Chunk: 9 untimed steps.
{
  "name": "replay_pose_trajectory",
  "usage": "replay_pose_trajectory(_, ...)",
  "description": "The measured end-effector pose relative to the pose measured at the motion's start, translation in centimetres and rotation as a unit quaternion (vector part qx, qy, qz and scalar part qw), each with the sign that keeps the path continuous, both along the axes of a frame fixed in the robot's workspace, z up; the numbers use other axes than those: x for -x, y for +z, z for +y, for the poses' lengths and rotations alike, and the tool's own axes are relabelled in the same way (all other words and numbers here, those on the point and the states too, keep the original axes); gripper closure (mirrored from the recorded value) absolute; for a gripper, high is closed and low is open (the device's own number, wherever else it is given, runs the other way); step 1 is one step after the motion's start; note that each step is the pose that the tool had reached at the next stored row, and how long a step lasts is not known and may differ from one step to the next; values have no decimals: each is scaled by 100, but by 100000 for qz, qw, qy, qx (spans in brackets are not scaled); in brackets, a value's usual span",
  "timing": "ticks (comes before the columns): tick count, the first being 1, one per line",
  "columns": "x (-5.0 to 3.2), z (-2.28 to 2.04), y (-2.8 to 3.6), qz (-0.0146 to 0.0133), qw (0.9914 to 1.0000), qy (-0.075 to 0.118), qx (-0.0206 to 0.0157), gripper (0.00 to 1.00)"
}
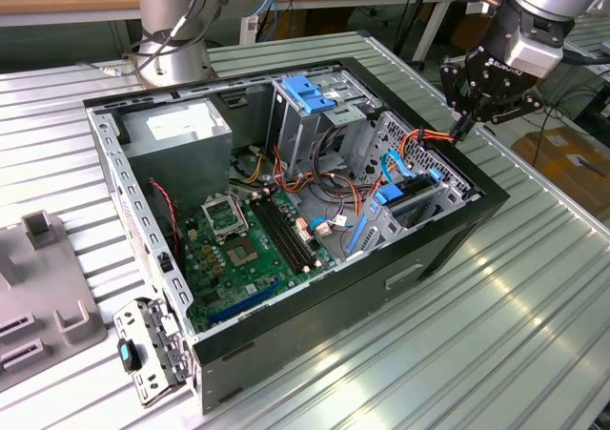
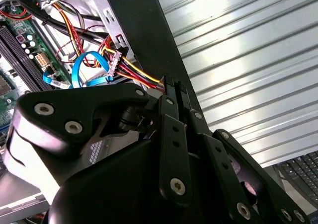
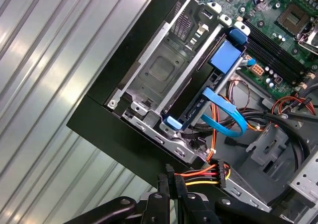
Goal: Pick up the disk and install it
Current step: 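Insert the second disk wire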
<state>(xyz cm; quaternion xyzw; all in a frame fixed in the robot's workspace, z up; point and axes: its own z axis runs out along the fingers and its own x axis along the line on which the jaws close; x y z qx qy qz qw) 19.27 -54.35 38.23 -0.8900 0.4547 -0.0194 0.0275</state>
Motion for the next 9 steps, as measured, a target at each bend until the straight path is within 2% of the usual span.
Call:
replay_pose_trajectory(4, 2, 0, 0, 1, 100000, -82, 1, 84)
replay_pose_trajectory(9, 69, 0, 0, 1, 100000, -76, 0, 84)
